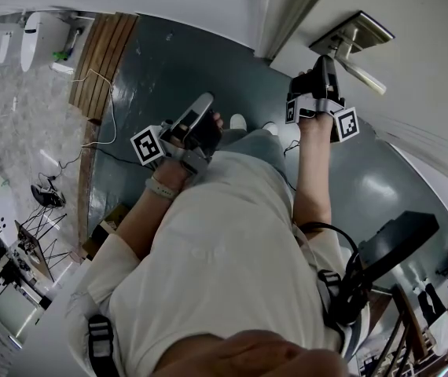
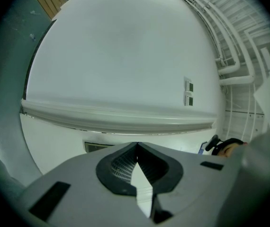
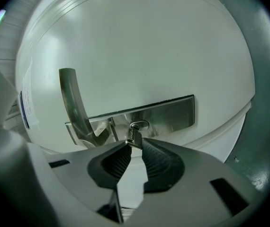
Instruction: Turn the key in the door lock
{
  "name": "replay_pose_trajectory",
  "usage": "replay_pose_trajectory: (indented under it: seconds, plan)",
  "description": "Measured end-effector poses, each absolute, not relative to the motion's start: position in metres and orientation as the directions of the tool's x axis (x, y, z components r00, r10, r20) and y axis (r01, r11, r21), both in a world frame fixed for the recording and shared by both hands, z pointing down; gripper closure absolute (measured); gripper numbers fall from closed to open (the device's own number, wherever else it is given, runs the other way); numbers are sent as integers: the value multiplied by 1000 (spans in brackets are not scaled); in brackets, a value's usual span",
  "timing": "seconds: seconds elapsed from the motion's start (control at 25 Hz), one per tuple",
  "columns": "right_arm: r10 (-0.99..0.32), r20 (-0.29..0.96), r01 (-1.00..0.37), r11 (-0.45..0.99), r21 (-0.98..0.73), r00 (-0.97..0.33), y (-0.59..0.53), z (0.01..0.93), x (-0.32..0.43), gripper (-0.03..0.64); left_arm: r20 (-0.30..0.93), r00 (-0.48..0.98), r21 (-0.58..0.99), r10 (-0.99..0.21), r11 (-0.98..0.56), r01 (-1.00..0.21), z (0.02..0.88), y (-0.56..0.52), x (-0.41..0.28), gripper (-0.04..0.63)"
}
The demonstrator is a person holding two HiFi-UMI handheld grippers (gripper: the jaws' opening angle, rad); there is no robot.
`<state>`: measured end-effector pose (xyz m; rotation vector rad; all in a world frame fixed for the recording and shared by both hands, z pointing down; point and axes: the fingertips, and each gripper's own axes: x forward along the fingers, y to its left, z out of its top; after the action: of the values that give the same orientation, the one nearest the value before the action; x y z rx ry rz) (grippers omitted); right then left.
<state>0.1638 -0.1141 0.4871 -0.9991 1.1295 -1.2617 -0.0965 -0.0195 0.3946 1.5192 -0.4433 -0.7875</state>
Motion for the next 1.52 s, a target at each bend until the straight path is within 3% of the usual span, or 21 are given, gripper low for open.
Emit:
replay_pose_trajectory:
  seconds: [0.28, 0.44, 0.52, 0.6, 0.68, 0.76, 0.84, 0.96, 1.52]
  plan:
    - [-986, -124, 237, 95, -967, -113, -116, 478, 145, 548, -214, 687, 976, -695, -119, 183, 395, -21, -95, 586]
    - [-957, -142, 125, 113, -986, -253, -104, 457, 125, 545, -220, 684, 974, -695, -117, 194, 396, -24, -93, 586]
    - [-927, -119, -75, 155, -985, -357, -94, 443, 118, 546, -226, 682, 972, -696, -116, 203, 396, -27, -94, 586]
    - [-899, -13, -421, 218, -881, -438, -84, 437, 118, 545, -231, 679, 971, -696, -117, 211, 397, -28, -93, 586]
    - [-891, 150, -774, 276, -570, -428, -76, 441, 127, 545, -236, 677, 969, -697, -118, 217, 399, -29, -93, 586]
    - [-904, 295, -949, 277, -147, -310, -72, 452, 142, 545, -238, 675, 968, -699, -117, 220, 400, -29, -92, 586]
    - [-913, 368, -952, 255, 171, -179, -75, 463, 155, 545, -238, 673, 968, -700, -115, 223, 400, -30, -92, 586]
    - [-911, 406, -892, 244, 381, -76, -87, 478, 163, 532, -238, 675, 968, -699, -114, 222, 399, -29, -91, 586]
    - [-928, 372, -923, 146, 357, -3, -121, 485, 162, 528, -230, 671, 971, -705, -117, 210, 395, -29, -98, 586]
